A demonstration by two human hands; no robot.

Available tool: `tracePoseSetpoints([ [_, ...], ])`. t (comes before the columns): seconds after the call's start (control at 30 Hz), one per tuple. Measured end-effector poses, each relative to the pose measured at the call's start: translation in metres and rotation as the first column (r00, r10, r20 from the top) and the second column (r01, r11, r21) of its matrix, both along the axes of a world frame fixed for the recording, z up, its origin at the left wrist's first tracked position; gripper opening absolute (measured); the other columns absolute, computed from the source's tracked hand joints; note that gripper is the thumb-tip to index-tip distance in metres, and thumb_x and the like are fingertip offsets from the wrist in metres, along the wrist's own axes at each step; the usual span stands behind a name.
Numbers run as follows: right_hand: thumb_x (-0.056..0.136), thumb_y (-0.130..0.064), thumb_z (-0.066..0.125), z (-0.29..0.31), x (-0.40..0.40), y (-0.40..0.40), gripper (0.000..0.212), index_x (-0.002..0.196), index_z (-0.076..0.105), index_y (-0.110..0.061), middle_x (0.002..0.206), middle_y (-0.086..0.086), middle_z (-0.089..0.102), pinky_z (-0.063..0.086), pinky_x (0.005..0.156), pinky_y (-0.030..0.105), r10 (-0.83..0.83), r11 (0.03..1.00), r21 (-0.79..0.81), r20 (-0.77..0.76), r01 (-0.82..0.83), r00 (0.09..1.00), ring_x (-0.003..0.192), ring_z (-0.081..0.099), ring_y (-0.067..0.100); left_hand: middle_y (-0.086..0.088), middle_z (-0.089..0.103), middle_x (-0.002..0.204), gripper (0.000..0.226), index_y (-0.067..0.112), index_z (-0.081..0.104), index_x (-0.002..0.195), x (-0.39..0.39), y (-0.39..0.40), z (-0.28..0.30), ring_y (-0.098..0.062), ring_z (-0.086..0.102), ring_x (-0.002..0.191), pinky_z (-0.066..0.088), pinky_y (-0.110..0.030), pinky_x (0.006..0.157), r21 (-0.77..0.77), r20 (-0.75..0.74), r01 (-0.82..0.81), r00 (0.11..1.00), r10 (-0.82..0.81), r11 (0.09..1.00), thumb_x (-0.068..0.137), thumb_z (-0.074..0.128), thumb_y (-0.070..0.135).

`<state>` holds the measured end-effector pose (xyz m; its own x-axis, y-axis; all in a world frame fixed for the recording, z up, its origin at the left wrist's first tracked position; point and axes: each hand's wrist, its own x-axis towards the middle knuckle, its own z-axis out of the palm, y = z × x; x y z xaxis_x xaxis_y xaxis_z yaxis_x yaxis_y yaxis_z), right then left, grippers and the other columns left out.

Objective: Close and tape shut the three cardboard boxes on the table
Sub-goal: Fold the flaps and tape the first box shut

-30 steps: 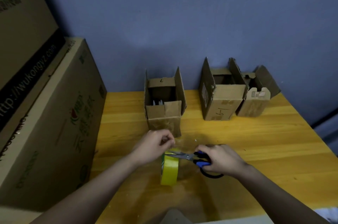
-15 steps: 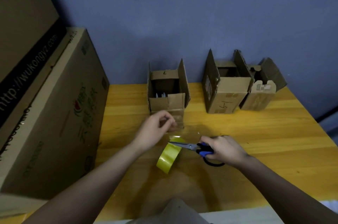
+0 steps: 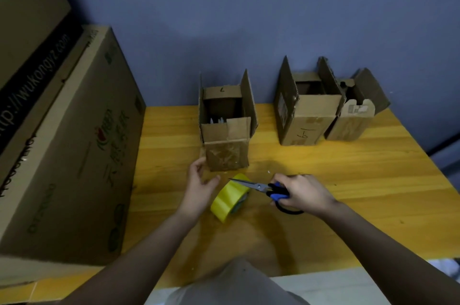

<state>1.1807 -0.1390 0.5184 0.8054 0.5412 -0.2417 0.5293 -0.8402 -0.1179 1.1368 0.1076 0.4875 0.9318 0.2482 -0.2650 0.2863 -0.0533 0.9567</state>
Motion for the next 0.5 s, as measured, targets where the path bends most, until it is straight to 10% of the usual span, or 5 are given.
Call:
tracePoseSetpoints([
  [0.33, 0.09, -0.047, 0.056, 0.003, 0.0, 0.001, 0.039, 0.123, 0.046, -0.029, 0.106, -0.006, 0.068, 0.049, 0.075, 0.028, 0.011, 1.0, -0.025, 0.033, -0.01, 0.999, 0.092, 0.065, 0.013, 0.009, 0.026, 0.139, 0.079, 0.018, 0.03, 0.139, -0.009, -0.005, -0.029, -0.006, 0.029, 0.131, 0.044, -0.013, 0.091, 0.223, 0.122, 0.107, 0.983, -0.137, 0.969, 0.076, 0.072, -0.004],
  [0.5, 0.091, -0.043, 0.055, 0.005, 0.0, 0.0, 0.035, 0.122, 0.046, -0.028, 0.104, -0.005, 0.068, 0.047, 0.071, 0.027, 0.006, 0.999, -0.049, 0.047, -0.004, 0.999, 0.09, 0.065, 0.014, 0.014, 0.024, 0.135, 0.087, 0.015, 0.029, 0.141, -0.012, -0.008, -0.043, -0.012, 0.031, 0.133, 0.045, -0.04, 0.105, 0.345, 0.135, 0.126, 0.974, -0.182, 0.93, 0.071, 0.081, 0.009],
])
